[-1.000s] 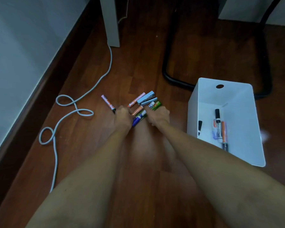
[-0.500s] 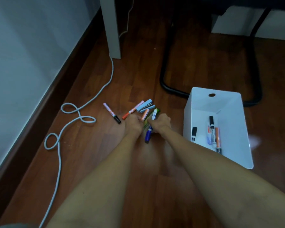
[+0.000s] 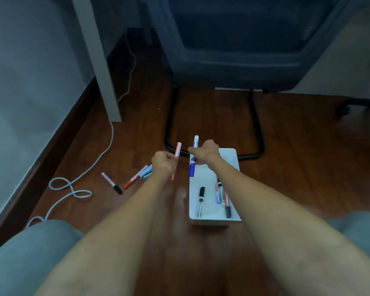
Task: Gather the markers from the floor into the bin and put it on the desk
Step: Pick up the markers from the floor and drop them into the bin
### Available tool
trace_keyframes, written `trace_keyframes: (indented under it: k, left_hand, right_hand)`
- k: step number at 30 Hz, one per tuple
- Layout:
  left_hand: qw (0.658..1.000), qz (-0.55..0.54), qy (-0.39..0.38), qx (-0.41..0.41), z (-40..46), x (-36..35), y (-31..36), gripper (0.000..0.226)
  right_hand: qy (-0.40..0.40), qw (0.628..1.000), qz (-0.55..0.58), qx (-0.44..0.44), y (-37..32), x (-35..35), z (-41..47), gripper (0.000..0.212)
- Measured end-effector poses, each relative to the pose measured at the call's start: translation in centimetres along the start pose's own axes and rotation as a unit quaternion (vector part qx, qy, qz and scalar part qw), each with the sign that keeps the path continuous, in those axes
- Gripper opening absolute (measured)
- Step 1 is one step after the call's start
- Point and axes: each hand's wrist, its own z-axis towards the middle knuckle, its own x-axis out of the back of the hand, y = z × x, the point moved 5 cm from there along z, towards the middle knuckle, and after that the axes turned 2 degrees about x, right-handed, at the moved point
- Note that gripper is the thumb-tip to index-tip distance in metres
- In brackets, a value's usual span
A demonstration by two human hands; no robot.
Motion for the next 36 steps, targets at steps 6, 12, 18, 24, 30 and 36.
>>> trace_keyframes:
  k: [6,12,18,24,30,36]
  left_hand:
    - [0.998,0.003,-0.061,-0.009,-3.1,-5.9,2.6,0.020]
    - [0.996,0.007,-0.088,-0.001,-5.5,-9.3,0.3,0.019]
    - [0.998,-0.003,-0.066,0.006,-5.3,-6.9,-1.5,0.019]
    - [1.000,-0.016,0.019,-0.017,-2.5,0.5,-1.9,0.021]
    - [0.995,-0.039,0.093,0.027,1.2,9.3,-5.6,0.019]
    - [0.988,-0.032,0.136,0.070,5.1,13.5,-11.6,0.019]
  right_hand:
    - [0.015,1.000,-0.016,-0.019,4.8,4.6,-0.1,0.025]
    - [0.005,0.997,-0.069,-0.047,9.8,4.0,-1.3,0.025]
    - [-0.002,0.997,-0.062,-0.034,10.0,4.1,-2.0,0.039]
    - [0.002,0.998,-0.066,0.007,4.8,1.9,-1.6,0.043]
    - [-0.059,0.994,-0.070,0.056,-0.8,-5.3,-1.9,0.039]
    - [-0.089,0.989,-0.095,0.067,-2.0,-12.5,-0.4,0.028]
